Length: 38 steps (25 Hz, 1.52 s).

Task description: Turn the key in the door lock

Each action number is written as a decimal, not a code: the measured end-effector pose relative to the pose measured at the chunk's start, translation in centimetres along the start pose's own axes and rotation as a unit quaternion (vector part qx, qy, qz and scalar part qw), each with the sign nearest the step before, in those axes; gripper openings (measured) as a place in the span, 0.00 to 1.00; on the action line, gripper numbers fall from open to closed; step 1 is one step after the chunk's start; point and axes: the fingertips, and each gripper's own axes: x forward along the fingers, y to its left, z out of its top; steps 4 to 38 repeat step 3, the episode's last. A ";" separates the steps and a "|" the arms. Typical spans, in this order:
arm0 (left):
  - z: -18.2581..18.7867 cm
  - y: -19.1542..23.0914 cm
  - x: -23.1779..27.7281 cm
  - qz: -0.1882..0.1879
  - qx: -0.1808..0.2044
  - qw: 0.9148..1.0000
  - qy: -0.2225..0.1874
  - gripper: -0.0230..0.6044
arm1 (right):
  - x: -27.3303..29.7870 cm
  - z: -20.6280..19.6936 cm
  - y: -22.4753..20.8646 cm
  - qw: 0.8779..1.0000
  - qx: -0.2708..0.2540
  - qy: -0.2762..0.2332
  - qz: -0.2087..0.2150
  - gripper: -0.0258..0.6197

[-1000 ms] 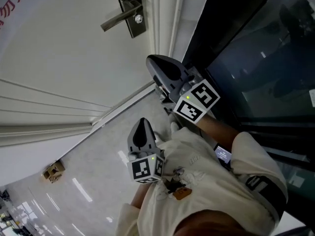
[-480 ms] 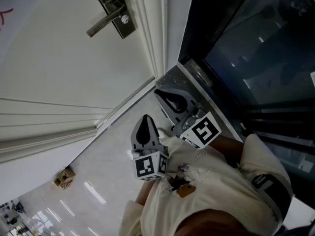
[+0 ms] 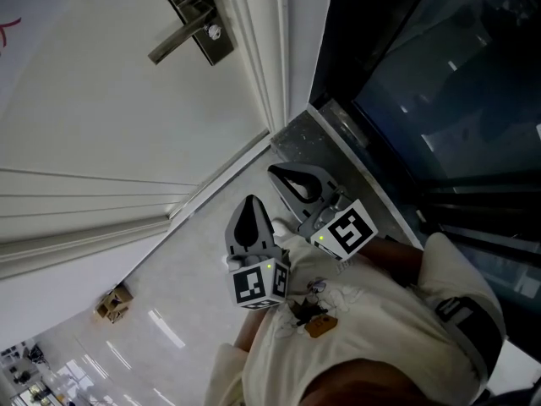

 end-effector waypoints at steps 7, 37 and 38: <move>0.0 0.0 0.0 0.002 0.000 1.000 -0.001 0.05 | -0.2 -0.4 -0.1 1.000 0.002 0.008 -0.001 0.05; 0.0 0.0 0.0 0.002 0.000 1.000 -0.001 0.05 | -0.2 -0.4 -0.1 1.000 0.002 0.008 -0.001 0.05; 0.0 0.0 0.0 0.002 0.000 1.000 -0.001 0.05 | -0.2 -0.4 -0.1 1.000 0.002 0.008 -0.001 0.05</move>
